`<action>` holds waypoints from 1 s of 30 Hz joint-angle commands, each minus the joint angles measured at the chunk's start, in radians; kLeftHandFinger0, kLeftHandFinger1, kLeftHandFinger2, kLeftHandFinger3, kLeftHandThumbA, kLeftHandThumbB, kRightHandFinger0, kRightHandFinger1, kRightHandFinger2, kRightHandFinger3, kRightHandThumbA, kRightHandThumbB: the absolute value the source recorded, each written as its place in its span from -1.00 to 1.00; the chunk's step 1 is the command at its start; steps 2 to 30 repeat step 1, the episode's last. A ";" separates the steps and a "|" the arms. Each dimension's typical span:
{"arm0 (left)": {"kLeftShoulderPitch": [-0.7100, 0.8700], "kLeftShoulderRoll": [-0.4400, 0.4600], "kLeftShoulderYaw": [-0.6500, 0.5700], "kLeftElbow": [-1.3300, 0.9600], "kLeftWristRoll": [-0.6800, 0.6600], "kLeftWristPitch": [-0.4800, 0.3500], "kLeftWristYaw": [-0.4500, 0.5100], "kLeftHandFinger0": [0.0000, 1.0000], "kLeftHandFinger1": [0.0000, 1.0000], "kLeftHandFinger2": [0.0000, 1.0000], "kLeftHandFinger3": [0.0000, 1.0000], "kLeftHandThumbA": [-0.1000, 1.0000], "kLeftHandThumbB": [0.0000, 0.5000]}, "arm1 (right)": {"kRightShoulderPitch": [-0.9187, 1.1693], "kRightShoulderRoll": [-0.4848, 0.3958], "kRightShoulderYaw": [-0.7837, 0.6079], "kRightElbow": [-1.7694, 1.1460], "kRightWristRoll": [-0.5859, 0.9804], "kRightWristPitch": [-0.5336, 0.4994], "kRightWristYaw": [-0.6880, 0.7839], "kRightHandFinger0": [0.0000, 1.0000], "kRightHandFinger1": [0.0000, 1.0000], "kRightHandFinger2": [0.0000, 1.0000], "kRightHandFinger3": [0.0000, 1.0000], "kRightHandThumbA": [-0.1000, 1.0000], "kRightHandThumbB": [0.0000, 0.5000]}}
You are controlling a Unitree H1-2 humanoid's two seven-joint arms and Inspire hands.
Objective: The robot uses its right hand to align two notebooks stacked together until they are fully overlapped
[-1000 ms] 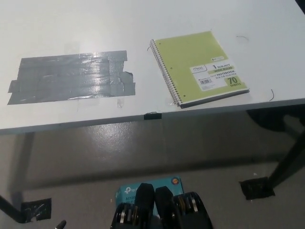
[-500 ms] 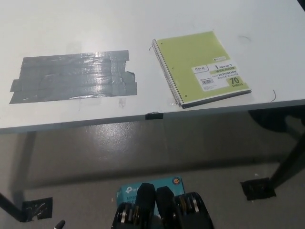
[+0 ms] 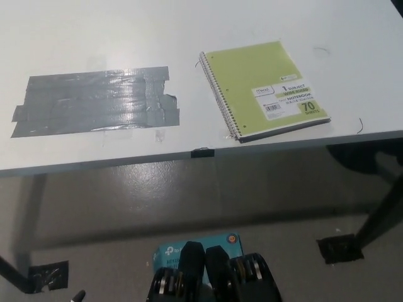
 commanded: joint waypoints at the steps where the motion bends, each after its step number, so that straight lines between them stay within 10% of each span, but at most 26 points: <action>1: -0.008 0.008 0.021 -0.013 -0.007 0.002 0.025 0.22 0.27 0.45 1.00 1.00 1.00 | -0.022 -0.045 -0.005 -0.004 0.040 0.047 0.019 1.00 1.00 1.00 1.00 0.59 -0.12; 30: -0.008 0.008 0.021 -0.013 -0.007 0.002 0.025 0.22 0.27 0.45 1.00 1.00 1.00 | -0.022 -0.045 -0.005 -0.004 0.040 0.047 0.019 1.00 1.00 1.00 1.00 0.59 -0.12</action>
